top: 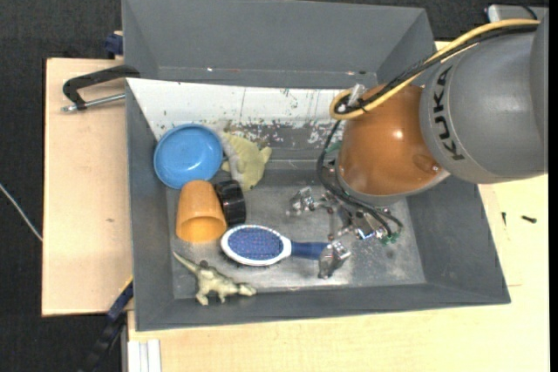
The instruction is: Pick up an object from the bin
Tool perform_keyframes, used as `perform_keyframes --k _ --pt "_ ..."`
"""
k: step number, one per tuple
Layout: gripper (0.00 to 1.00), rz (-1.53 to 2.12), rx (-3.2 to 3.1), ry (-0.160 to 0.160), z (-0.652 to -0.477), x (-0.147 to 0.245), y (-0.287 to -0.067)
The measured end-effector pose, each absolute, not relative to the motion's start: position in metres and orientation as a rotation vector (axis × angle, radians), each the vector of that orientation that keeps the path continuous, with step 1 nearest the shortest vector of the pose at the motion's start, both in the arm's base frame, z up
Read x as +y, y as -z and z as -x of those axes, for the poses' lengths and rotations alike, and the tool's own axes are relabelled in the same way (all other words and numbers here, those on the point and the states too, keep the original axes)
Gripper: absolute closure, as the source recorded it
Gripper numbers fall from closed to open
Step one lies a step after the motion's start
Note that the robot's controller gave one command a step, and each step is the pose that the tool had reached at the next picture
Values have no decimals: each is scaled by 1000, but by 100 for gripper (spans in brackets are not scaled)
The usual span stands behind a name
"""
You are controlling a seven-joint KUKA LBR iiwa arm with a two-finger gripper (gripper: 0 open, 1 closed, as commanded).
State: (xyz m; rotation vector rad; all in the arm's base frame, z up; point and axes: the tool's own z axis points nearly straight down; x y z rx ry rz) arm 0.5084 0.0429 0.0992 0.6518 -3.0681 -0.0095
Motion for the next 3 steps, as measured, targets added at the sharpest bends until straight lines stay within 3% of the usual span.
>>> perform_keyframes --k 1,2,3 --pt "100 -641 -3077 1 -511 38 -103" --pt "100 -1107 -2956 -3 -494 73 -312" --pt "0 -1101 -2949 0 -493 72 -308"
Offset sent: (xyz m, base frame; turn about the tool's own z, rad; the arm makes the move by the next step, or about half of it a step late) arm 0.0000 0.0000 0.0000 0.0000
